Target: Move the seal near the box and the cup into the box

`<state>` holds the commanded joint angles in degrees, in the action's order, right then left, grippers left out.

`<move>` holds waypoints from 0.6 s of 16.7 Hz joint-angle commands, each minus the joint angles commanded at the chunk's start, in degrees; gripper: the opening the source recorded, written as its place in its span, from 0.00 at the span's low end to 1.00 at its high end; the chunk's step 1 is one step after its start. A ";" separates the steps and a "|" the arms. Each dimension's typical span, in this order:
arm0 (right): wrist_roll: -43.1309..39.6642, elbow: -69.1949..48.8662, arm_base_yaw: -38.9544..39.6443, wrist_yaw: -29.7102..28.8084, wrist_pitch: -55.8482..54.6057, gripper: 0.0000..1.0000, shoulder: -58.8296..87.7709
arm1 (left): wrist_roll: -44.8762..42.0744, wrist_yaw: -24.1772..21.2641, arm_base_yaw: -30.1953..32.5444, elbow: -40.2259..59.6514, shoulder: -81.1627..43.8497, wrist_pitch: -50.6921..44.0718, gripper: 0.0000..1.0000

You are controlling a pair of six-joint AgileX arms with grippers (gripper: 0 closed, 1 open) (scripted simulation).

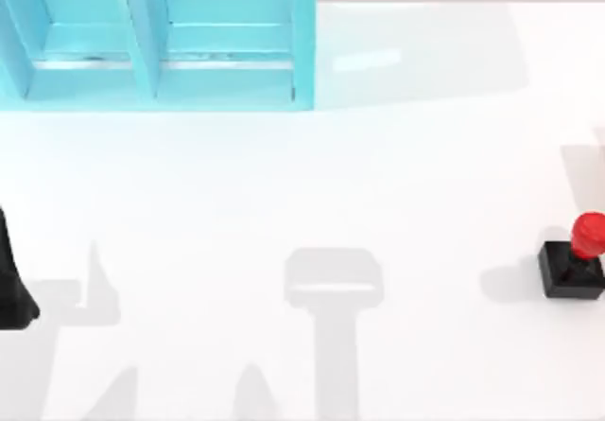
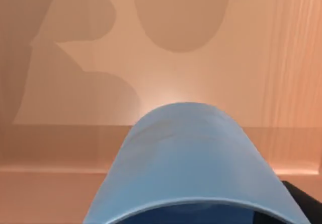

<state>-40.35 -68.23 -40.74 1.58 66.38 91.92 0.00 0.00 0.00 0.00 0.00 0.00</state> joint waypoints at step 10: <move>1.09 7.82 0.98 0.02 -9.52 0.00 1.47 | 0.00 0.00 0.00 0.00 0.00 0.00 1.00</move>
<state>-39.26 -60.41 -39.76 1.60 56.86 93.39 0.00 0.00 0.00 0.00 0.00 0.00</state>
